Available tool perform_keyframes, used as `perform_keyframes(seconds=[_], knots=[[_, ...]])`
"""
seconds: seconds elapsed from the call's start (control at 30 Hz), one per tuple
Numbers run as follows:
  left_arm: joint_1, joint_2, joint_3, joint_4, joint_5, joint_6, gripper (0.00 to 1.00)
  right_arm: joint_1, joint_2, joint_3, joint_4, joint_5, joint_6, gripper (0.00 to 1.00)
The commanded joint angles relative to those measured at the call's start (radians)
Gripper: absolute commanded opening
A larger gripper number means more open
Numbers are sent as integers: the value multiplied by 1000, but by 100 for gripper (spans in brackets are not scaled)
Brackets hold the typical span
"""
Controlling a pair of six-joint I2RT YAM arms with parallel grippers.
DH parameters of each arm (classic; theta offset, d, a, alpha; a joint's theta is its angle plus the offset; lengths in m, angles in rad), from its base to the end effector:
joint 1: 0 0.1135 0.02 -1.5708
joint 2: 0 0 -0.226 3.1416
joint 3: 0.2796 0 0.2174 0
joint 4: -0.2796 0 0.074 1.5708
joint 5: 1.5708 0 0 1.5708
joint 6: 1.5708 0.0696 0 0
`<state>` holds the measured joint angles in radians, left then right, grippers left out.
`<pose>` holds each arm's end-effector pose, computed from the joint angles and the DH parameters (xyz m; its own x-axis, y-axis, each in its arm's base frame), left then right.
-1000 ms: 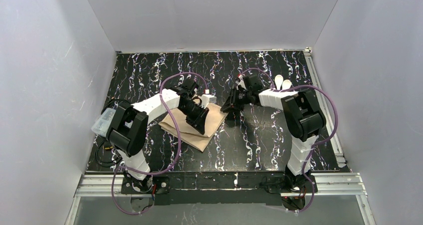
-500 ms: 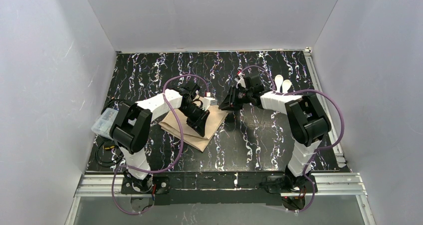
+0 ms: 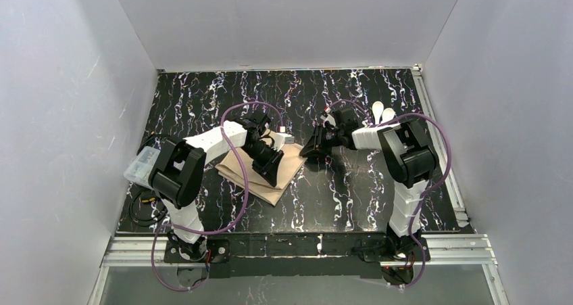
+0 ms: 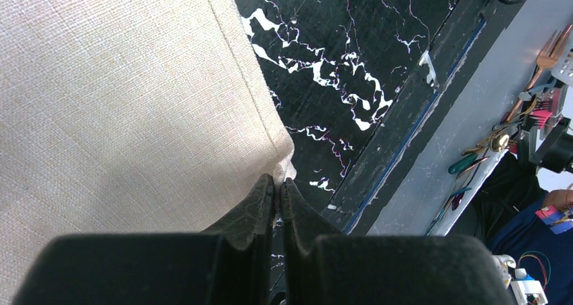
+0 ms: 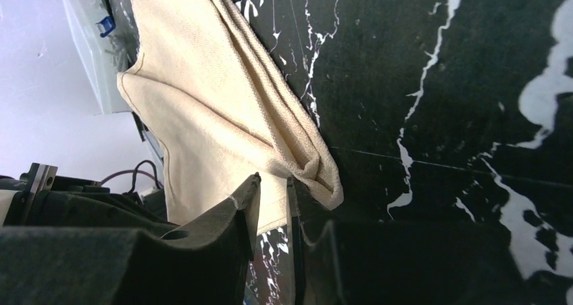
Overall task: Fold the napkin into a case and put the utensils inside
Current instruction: Fold the top corner of the square-folded napkin at the center of the board.
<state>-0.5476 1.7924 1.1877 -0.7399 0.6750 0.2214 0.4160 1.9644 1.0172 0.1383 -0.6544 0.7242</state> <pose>0.2373 -0.1957 0.1395 -0.6962 0.6253 -0.3525 0.6960 0.4677 -0.5449 0.3182 0.1869 0.0941 -0.9628 0.1494 -0.2253 -0.0895 0.6101 0.7872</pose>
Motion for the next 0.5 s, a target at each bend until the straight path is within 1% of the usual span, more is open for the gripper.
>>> perform_keyframes(seconds=[0.0, 0.07, 0.2, 0.47], knots=[[-5, -22, 0, -37, 36, 24, 0, -2, 25, 5, 75, -115, 20, 31], [-5, -19, -2, -37, 40, 24, 0, -7, 13, 32, 54, -139, 13, 31], [-5, -22, -2, -38, 43, 22, 0, -7, -49, 71, 23, -138, 13, 35], [-5, -27, -7, -46, 44, 39, 0, 9, -85, 26, 121, -139, 111, 35]])
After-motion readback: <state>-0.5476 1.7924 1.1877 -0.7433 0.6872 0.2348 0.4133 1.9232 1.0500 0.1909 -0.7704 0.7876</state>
